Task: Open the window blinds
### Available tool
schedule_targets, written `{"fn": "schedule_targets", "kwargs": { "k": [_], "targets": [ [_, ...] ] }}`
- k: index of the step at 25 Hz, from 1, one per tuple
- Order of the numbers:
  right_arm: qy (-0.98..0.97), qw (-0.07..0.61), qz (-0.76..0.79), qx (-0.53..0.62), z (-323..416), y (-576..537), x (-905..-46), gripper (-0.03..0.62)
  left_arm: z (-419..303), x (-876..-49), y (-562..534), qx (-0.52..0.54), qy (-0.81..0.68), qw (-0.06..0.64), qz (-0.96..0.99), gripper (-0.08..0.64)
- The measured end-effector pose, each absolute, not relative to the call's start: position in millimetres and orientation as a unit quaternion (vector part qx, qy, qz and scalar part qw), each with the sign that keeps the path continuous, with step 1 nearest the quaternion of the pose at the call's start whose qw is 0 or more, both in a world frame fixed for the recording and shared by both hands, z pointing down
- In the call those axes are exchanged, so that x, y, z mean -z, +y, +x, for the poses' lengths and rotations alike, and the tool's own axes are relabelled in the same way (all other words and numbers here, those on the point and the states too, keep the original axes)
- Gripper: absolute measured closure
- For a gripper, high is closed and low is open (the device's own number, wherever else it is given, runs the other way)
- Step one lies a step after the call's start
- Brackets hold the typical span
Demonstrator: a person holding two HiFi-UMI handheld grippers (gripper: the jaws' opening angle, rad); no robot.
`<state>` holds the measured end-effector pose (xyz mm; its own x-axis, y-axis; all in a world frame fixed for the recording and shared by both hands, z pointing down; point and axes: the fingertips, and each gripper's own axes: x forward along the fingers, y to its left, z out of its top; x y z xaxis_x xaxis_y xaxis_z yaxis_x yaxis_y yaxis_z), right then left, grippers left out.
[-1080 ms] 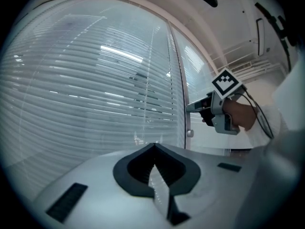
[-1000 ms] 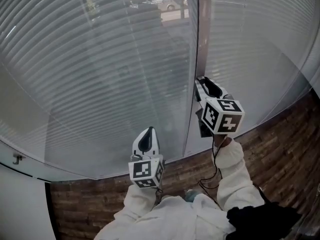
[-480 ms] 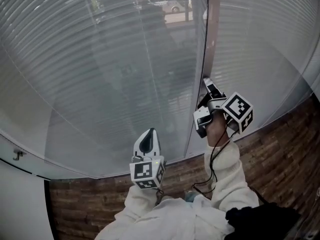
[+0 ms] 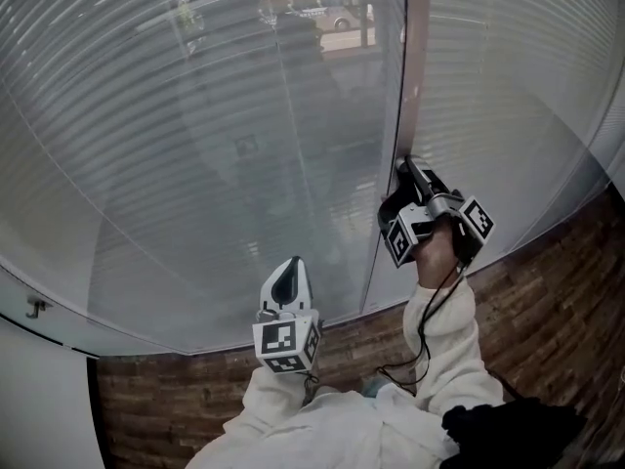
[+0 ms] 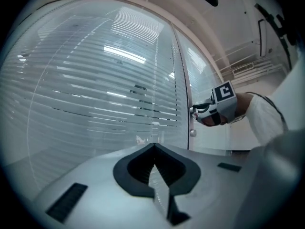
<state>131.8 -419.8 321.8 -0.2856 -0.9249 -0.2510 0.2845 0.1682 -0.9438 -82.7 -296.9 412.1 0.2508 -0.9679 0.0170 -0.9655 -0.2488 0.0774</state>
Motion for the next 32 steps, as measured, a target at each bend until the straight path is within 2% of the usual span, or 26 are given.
{"fn": "schedule_targets", "kwargs": {
  "k": [2, 4, 6, 8, 11, 13, 17, 21, 23, 28, 32],
  "targets": [
    [0.642, 0.474, -0.323, 0.509, 130, -418, -312, 0.458, -79, -411, -299, 0.017, -0.609, 0.036, 0.792, 0.560],
    [0.752, 0.375, -0.388, 0.378, 129, -410, -300, 0.408, -75, -411, -301, 0.016, -0.606, 0.034, 0.795, 0.560],
    [0.842, 0.212, -0.463, 0.181, 129, -396, -292, 0.394, -72, -411, -300, 0.014, -0.603, 0.032, 0.797, 0.560],
    [0.863, 0.007, -0.503, -0.047, 124, -381, -292, 0.394, -69, -414, -298, 0.010, -0.601, 0.034, 0.798, 0.560],
    [0.756, -0.285, -0.490, -0.329, 116, -377, -301, 0.394, -65, -418, -298, 0.008, -0.601, 0.041, 0.798, 0.560],
    [0.673, -0.389, -0.460, -0.428, 111, -386, -306, 0.394, -62, -419, -297, 0.008, -0.600, 0.043, 0.799, 0.560],
    [0.602, -0.465, -0.408, -0.505, 99, -397, -314, 0.394, -58, -418, -293, 0.008, -0.602, 0.039, 0.798, 0.560],
    [0.560, -0.504, -0.397, -0.524, 101, -408, -318, 0.397, -67, -422, -292, 0.011, -0.615, 0.046, 0.787, 0.560],
    [0.545, -0.507, -0.396, -0.538, 102, -408, -315, 0.456, -72, -424, -292, 0.010, -0.621, 0.048, 0.783, 0.560],
    [0.548, -0.505, -0.403, -0.531, 101, -410, -312, 0.457, -75, -426, -294, 0.012, -0.625, 0.053, 0.778, 0.560],
    [0.616, -0.449, -0.452, -0.463, 100, -410, -310, 0.459, -71, -426, -293, 0.011, -0.622, 0.051, 0.781, 0.560]
  ]
}}
